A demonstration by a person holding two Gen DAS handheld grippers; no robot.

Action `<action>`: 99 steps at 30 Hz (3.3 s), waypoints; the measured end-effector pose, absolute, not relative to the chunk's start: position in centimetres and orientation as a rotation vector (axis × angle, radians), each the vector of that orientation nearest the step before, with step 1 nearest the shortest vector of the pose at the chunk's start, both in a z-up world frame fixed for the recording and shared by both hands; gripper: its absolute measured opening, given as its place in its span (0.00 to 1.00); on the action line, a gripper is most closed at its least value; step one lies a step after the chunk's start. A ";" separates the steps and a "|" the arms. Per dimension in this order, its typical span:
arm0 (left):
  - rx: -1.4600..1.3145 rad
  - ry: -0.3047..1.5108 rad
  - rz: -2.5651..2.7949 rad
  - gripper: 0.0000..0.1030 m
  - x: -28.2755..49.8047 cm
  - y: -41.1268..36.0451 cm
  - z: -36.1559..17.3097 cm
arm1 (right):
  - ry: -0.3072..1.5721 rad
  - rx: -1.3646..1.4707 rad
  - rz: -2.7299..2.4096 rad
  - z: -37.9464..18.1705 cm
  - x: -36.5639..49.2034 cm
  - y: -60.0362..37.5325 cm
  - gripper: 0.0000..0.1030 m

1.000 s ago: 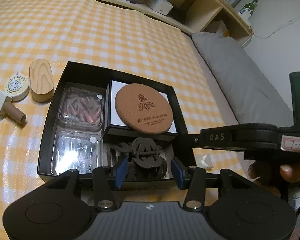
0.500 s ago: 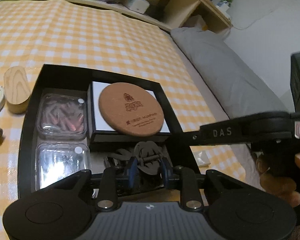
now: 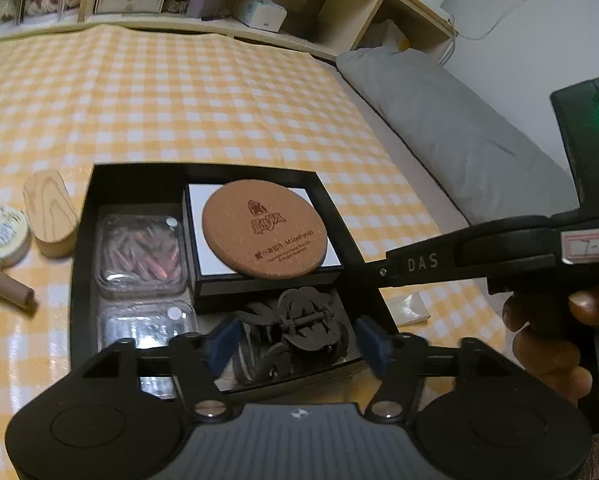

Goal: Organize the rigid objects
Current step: 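Lower the claw clip into the tray beside the cases and open the left tool, then move the left tool back toward the wooden oval block and tape measure, then close the left tool on the wooden oval block and lift it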

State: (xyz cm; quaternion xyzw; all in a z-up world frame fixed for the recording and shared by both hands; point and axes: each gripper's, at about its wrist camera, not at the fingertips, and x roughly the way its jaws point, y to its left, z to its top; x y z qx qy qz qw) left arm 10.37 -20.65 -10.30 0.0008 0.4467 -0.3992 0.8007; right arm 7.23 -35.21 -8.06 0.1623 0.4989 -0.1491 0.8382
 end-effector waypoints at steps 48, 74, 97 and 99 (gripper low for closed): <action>0.125 0.647 -0.258 1.00 20.1 -8.7 -6.9 | 1.057 0.334 -0.313 -8.1 7.2 -35.0 0.04; 0.614 0.625 -0.876 0.89 24.6 -12.1 -15.4 | 1.063 0.312 -0.291 -8.3 7.1 -35.3 0.04; 0.603 0.555 -1.057 0.94 28.2 -14.5 -17.0 | 1.069 0.273 -0.292 -8.2 7.4 -35.1 0.05; 0.581 0.558 -1.057 0.95 28.4 -14.5 -16.8 | 1.069 0.270 -0.290 -8.2 7.4 -35.0 0.05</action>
